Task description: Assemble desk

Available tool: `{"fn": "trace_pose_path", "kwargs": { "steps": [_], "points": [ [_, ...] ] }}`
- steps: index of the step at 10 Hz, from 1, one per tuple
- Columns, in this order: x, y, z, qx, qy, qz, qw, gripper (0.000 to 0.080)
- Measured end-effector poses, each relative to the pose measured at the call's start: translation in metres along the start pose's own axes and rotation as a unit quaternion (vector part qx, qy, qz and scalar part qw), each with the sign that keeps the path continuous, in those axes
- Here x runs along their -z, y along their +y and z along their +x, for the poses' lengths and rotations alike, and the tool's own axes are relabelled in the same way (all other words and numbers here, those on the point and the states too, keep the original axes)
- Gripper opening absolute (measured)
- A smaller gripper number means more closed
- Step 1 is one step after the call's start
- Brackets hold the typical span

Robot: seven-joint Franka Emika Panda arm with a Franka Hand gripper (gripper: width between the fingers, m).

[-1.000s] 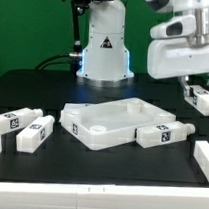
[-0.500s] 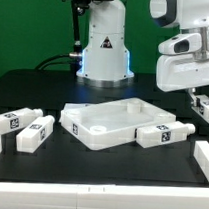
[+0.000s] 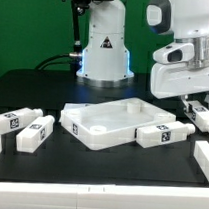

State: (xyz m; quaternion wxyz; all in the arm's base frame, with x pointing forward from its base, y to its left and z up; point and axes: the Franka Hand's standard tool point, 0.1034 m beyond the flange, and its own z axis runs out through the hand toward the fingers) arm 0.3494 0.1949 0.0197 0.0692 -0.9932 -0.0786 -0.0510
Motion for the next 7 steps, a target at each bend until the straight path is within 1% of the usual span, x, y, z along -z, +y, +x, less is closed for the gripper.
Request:
{"fn": "trace_pose_path", "kwargs": {
  "steps": [4,5,6,7],
  "points": [
    [-0.0015,0.0019,-0.0002,0.008,0.002,0.000,1.000,0.0285],
    [-0.0015,0.0019,-0.0002,0.009,0.002,0.000,1.000,0.0342],
    [-0.0015,0.0019,-0.0002,0.011,0.002,0.000,1.000,0.0477],
    [-0.0007,0.0026,0.0003,0.017,0.001,-0.001,1.000,0.0477]
  ]
}}
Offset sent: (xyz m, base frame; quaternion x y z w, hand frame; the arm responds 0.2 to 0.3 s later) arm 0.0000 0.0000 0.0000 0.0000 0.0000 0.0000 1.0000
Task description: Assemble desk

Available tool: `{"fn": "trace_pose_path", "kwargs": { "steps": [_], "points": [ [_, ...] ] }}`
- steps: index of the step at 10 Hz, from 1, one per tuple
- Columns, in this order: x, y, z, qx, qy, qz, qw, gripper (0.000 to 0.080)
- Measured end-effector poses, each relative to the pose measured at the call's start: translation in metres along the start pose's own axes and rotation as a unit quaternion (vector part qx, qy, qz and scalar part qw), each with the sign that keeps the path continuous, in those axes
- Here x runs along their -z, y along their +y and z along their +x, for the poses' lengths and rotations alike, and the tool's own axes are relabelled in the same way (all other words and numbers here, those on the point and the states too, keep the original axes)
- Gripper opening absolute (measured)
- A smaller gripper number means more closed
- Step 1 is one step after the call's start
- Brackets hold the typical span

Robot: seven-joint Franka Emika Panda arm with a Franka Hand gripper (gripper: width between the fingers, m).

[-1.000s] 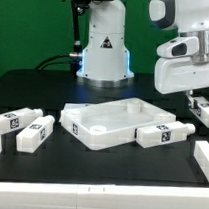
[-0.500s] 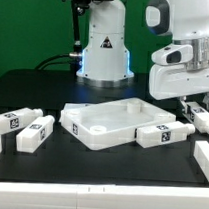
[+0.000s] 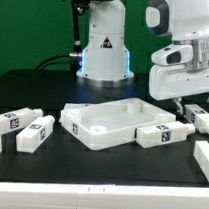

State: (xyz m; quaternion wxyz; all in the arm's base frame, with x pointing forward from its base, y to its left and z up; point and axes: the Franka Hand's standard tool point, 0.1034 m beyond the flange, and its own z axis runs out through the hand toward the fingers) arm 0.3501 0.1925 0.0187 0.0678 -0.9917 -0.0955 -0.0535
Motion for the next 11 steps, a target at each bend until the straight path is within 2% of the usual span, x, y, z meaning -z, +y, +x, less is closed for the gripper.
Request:
{"fn": "trace_pose_path", "kwargs": {
  "steps": [1,2,4,5,6,8,9,11],
  "points": [
    [0.005,0.003,0.004,0.008,0.002,-0.002,1.000,0.0621],
    [0.014,0.009,0.009,0.030,-0.002,-0.006,1.000,0.0621],
    [0.050,0.029,0.033,0.085,-0.015,-0.019,0.996,0.0647],
    [0.061,0.027,0.043,0.117,-0.013,-0.021,0.993,0.0647],
    [0.065,0.014,0.043,0.142,-0.011,-0.022,0.990,0.0649],
    [0.062,0.019,0.042,0.224,-0.016,-0.020,0.974,0.0649],
    [0.057,0.031,0.052,0.304,-0.024,-0.018,0.952,0.0649],
    [0.049,0.057,0.083,0.429,-0.032,-0.014,0.902,0.0649]
  ]
}}
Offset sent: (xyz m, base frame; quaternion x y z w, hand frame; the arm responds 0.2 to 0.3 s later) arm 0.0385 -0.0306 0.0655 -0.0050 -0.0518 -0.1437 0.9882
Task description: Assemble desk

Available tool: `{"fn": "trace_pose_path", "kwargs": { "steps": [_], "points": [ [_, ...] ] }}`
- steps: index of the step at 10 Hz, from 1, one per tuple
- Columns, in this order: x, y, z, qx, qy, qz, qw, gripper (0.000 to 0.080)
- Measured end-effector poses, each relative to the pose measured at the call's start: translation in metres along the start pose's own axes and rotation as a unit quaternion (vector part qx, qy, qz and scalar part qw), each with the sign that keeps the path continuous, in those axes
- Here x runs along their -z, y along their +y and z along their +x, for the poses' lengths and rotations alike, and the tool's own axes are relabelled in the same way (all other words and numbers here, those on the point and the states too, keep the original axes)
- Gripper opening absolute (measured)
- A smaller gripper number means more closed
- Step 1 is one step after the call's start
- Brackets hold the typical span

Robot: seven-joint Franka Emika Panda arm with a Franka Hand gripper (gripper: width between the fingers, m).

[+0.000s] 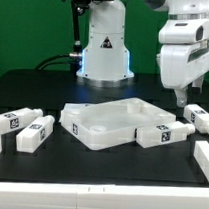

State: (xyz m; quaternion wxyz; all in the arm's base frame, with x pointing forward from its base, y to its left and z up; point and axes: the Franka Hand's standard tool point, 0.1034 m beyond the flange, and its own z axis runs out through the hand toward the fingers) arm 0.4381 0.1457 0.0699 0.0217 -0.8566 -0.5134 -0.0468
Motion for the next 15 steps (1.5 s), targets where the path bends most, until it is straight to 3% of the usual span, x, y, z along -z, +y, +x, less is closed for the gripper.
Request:
{"fn": "trace_pose_path", "kwargs": {
  "steps": [1,3,6,8,10,15],
  "points": [
    [-0.001,0.008,0.002,0.062,-0.001,-0.004,0.998,0.0649],
    [-0.002,0.008,-0.001,0.122,-0.006,-0.005,0.992,0.0649],
    [-0.007,0.015,-0.004,0.149,-0.004,-0.007,0.989,0.0649],
    [-0.024,0.022,-0.017,0.145,-0.007,0.005,0.989,0.0649],
    [-0.031,0.019,-0.020,0.142,-0.007,0.011,0.990,0.0649],
    [-0.039,0.013,-0.013,0.100,-0.009,0.018,0.995,0.0649]
  ]
}}
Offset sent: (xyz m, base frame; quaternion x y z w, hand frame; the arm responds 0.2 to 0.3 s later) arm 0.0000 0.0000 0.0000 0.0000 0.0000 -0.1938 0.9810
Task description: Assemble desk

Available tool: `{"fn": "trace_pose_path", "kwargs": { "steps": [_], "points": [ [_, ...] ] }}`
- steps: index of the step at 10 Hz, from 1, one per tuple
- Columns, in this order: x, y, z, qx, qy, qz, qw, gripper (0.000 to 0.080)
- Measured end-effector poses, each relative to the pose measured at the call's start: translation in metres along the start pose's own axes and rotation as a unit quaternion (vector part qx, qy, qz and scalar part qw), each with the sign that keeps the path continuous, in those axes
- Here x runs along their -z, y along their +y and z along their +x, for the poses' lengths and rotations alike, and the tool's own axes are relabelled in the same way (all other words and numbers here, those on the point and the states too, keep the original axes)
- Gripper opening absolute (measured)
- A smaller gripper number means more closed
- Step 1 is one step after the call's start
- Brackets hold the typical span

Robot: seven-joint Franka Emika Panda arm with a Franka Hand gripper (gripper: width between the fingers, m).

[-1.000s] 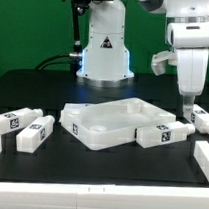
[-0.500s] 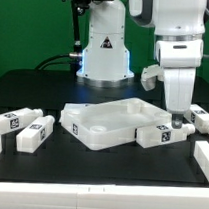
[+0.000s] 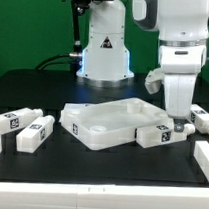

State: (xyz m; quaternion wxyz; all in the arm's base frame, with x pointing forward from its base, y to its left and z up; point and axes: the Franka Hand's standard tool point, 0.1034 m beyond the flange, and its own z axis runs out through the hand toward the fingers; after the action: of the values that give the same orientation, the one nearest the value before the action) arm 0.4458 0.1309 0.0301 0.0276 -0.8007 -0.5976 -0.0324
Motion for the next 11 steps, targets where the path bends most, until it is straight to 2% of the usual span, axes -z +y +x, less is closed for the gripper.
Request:
{"fn": "trace_pose_path", "kwargs": {
  "steps": [4,7,9,10,11],
  "points": [
    [-0.009,0.000,-0.006,-0.008,0.002,0.003,1.000,0.0649],
    [-0.020,0.002,-0.017,-0.012,0.006,0.006,1.000,0.0649],
    [-0.022,0.001,-0.019,-0.015,0.006,0.006,1.000,0.0649],
    [-0.022,0.001,-0.019,-0.015,0.006,0.007,1.000,0.0526],
    [-0.022,0.002,-0.019,-0.015,0.006,0.006,1.000,0.0526]
  ]
}}
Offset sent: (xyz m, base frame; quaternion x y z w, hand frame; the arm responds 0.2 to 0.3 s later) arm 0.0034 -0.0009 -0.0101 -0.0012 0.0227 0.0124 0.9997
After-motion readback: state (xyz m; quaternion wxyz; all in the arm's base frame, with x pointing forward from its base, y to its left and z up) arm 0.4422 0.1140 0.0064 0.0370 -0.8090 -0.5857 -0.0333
